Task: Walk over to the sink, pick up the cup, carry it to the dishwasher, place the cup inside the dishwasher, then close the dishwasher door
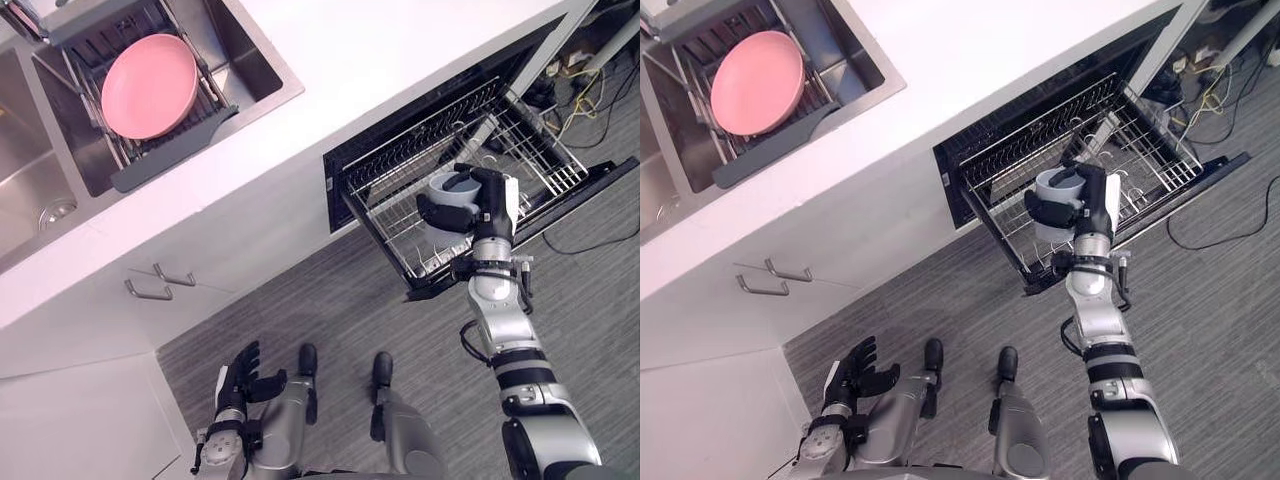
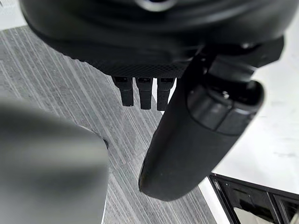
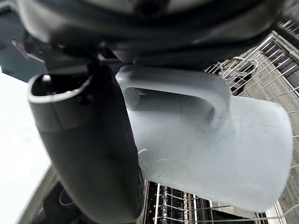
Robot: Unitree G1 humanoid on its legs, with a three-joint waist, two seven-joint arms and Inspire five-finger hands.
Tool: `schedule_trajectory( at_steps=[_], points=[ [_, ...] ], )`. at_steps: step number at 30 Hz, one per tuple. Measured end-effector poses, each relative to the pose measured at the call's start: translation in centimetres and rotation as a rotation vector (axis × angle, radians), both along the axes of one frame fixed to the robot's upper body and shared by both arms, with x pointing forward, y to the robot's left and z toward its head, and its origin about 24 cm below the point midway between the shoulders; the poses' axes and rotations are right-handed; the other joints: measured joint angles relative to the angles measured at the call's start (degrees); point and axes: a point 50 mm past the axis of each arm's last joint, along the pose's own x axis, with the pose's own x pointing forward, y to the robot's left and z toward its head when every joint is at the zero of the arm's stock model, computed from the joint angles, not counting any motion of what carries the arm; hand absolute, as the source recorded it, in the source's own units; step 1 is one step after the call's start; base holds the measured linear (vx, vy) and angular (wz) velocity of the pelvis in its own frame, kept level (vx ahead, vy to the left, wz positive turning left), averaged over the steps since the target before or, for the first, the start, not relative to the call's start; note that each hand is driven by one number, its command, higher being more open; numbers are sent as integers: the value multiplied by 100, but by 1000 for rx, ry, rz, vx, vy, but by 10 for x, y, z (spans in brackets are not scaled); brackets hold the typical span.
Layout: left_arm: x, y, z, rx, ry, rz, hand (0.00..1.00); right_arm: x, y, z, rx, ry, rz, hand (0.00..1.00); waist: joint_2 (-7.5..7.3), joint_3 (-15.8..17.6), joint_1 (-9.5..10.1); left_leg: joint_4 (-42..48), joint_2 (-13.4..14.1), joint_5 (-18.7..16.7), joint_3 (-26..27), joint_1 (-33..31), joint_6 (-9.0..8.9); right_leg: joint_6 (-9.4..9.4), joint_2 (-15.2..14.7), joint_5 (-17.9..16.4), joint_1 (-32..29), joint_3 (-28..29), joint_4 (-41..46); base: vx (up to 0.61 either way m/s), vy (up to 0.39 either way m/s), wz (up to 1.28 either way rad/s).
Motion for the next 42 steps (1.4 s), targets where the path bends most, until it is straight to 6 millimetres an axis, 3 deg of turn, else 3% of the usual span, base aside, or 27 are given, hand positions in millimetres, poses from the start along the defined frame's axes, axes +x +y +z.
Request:
schedule_trajectory(
  at_steps=[14,15,32,42],
  points=[
    [17,-7,9,-36,-69,34,90,25,13,12,-40,40,-3,30,8,115,155,-200,-23,131,16,-144,-17,-36,-11,25,-249,32,8,-4,0,0],
    [17,-7,9,-41,-70,38,90,26,15,10,-37,49,1,90,9,115,161,-217,-19,139,14,-144,-19,-37,-5,26,-253,43,7,0,0,0],
    [24,-14,12,-81,-90,67,90,23,24,-2,61,60,-3,90,-8,125,170,-429,-15,300,-29,-17,-34,-64,10,44,-210,13,19,-13,-4,1],
    [24,-14,12,-84,-90,61,90,7,24,-24,89,94,-15,90,-33,139,150,-632,0,383,37,301,-28,-77,34,53,-17,79,11,-6,1,-4]
  ],
)
